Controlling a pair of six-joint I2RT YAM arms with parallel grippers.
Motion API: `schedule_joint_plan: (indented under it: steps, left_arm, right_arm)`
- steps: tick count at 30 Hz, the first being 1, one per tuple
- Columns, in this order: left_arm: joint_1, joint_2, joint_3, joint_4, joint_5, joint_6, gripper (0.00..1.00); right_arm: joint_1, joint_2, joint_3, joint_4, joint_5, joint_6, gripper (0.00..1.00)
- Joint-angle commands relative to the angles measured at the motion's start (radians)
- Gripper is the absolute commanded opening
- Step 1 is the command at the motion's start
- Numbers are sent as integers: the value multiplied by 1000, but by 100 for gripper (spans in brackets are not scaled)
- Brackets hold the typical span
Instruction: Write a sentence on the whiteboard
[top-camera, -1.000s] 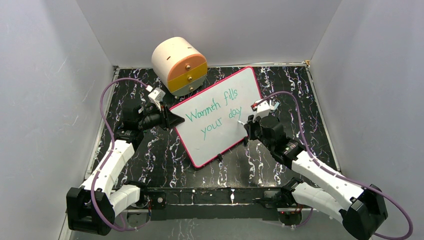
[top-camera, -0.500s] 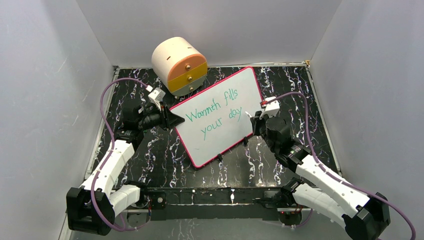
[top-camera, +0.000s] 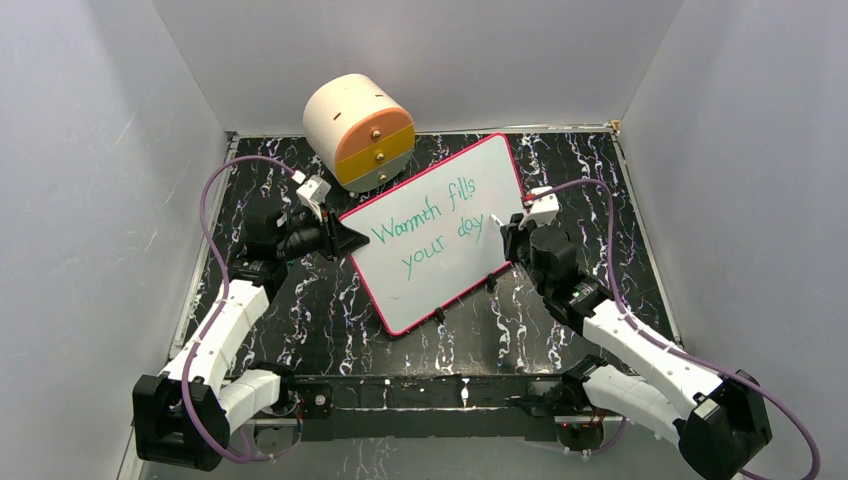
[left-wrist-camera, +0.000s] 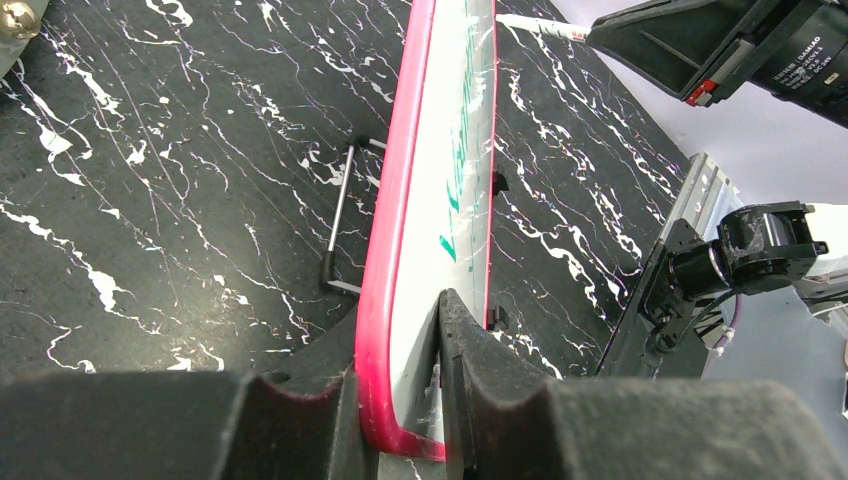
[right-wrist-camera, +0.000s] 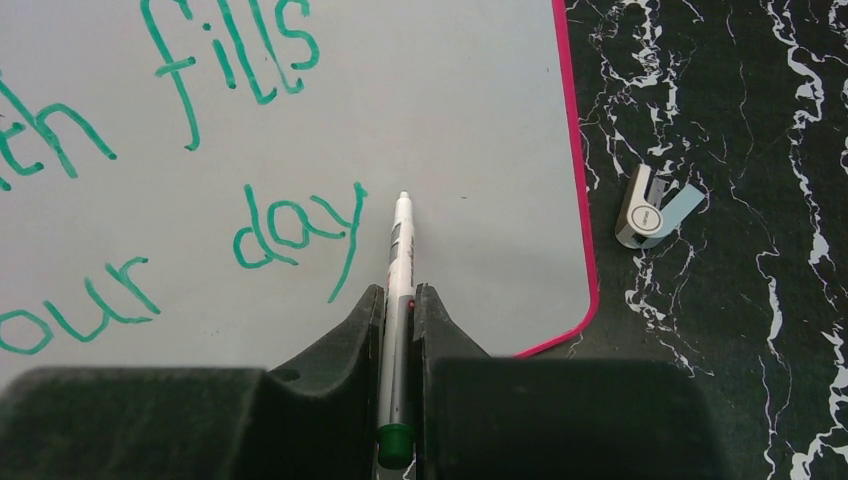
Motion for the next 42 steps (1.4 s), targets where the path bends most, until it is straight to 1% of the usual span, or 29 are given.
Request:
schedule_joint_plan:
  steps: [1, 11, 15, 23, 29, 34, 42]
  left_arm:
    - [-22, 53, -56, -183, -141, 170, 0]
    - [-23, 57, -57, -184, -132, 172, 0]
    - [-22, 53, -56, -186, -133, 172, 0]
    - [-22, 40, -51, -194, -152, 169, 0]
    - [-22, 17, -26, -195, -165, 141, 16]
    - [-22, -42, 25, -204, -200, 63, 31]
    - [-22, -119, 173, -361, -346, 16, 50]
  right_arm:
    - [-15, 6, 3, 83, -37, 15, 0]
    - [-42, 57, 13, 66, -83, 27, 0]
    - [-41, 11, 7, 57, -63, 25, 0]
    - [-41, -140, 35, -67, -19, 33, 0]
    - [-42, -230, 64, -171, -6, 46, 0]
    - [-41, -284, 98, -243, -15, 60, 0]
    - [-41, -345, 133, -311, -27, 61, 0]
